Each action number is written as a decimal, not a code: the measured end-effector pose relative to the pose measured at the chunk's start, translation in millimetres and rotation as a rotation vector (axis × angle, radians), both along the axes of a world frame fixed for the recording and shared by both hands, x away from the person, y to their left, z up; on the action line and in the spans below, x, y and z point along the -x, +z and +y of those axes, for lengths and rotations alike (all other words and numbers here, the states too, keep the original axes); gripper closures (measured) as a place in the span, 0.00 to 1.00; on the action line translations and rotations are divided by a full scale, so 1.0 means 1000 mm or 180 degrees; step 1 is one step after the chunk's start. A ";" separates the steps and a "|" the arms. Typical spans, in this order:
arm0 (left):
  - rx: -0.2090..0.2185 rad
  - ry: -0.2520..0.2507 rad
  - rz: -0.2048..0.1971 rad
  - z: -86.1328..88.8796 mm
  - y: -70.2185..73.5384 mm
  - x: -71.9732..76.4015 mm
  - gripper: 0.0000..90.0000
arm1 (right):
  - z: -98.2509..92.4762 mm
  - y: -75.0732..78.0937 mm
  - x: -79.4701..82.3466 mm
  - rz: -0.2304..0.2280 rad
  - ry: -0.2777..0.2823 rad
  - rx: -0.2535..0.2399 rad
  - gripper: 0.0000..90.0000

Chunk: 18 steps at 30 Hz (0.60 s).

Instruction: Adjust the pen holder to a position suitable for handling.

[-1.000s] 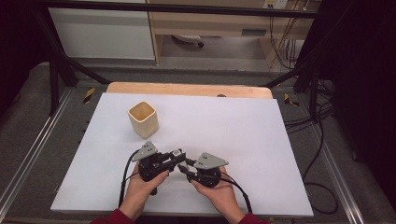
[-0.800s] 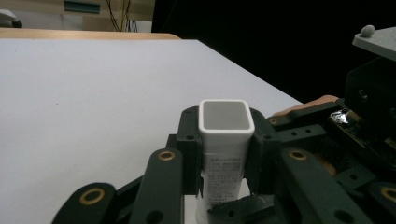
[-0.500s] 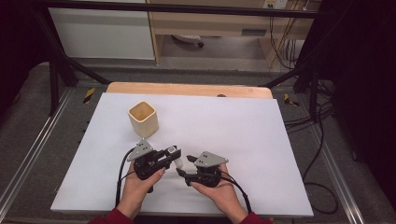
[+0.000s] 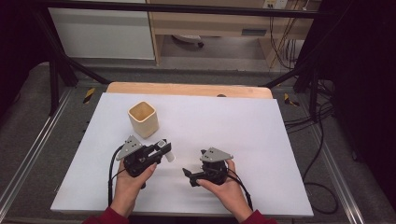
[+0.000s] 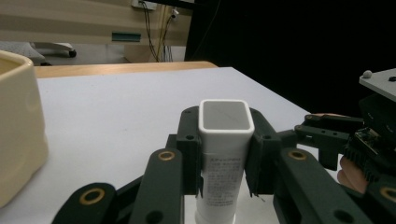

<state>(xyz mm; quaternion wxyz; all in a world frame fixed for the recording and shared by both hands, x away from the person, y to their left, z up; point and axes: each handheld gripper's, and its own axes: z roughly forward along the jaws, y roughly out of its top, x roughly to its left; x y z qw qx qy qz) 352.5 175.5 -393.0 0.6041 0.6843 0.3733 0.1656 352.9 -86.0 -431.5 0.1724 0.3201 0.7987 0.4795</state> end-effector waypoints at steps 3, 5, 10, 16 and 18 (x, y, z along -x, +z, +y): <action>-0.0025 0.0033 -0.0029 0.005 0.005 -0.001 0.79 | -0.007 0.001 -0.002 -0.0015 -0.0003 -0.0031 0.06; -0.0033 0.0064 -0.0039 0.008 0.008 -0.003 0.79 | -0.012 0.002 -0.002 -0.0002 -0.0016 -0.0057 0.06; -0.0141 0.0116 -0.0072 0.015 0.015 -0.004 0.79 | -0.027 0.006 -0.002 0.0008 -0.0055 -0.0137 0.06; -0.0068 0.0204 -0.0045 0.033 0.018 -0.007 0.79 | -0.062 0.013 0.000 -0.0103 -0.0334 -0.0182 0.06; -0.0062 0.0217 -0.0033 0.035 0.018 -0.010 0.79 | -0.077 0.013 -0.001 -0.0154 -0.0452 -0.0231 0.06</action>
